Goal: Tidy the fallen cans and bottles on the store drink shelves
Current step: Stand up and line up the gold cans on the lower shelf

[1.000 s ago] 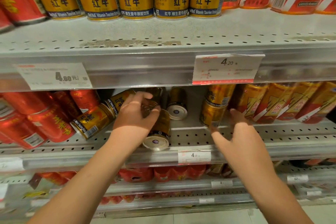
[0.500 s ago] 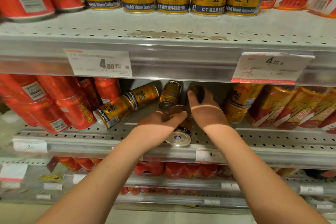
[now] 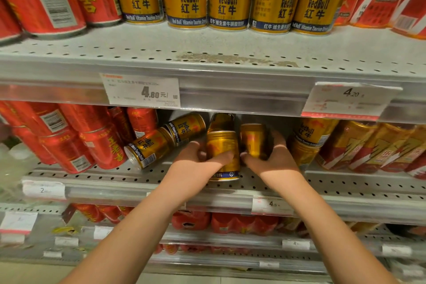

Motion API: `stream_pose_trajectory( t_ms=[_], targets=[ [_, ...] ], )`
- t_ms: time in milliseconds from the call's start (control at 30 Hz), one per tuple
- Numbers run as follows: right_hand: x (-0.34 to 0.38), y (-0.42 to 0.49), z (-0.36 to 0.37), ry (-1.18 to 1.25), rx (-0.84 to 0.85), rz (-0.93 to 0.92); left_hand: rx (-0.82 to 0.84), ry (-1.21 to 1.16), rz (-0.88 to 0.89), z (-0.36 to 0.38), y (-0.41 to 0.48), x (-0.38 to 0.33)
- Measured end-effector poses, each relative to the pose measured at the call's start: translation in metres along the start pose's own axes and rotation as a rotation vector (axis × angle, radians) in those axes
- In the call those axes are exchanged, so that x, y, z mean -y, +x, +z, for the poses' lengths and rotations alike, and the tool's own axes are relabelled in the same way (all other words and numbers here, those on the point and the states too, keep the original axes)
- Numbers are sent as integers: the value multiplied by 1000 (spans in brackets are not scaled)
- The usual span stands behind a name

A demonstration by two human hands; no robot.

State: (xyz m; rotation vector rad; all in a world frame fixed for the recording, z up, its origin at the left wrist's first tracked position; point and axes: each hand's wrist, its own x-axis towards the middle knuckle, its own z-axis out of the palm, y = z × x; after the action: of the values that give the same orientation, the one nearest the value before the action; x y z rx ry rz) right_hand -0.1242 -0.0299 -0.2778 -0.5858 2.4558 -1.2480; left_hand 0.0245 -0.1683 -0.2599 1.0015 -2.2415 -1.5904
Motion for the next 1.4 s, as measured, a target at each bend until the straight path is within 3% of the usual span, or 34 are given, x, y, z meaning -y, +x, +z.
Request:
stream_pose_trajectory(
  t_ms=[100,400,733,1033,1167,1400],
  targets=[
    [-6,-17,4,-8,78,6,-53,-77,80,-1,4,2],
    [-19,-42,-8,-130,54,-156,-62,-462,272,-2,5,1],
    [-12,-30,-4,-107,223,-116,14,-351,380,16,4,-36],
    [-19,-36,-7,44,243,-159,115,-226,398,19,2,-31],
    [-20,-41,-7,83,164,-159,109,-169,411,18,2,-30],
    [-11,-48,5,-32,-116,-110,12,-22,412,38,14,-44]
  ],
)
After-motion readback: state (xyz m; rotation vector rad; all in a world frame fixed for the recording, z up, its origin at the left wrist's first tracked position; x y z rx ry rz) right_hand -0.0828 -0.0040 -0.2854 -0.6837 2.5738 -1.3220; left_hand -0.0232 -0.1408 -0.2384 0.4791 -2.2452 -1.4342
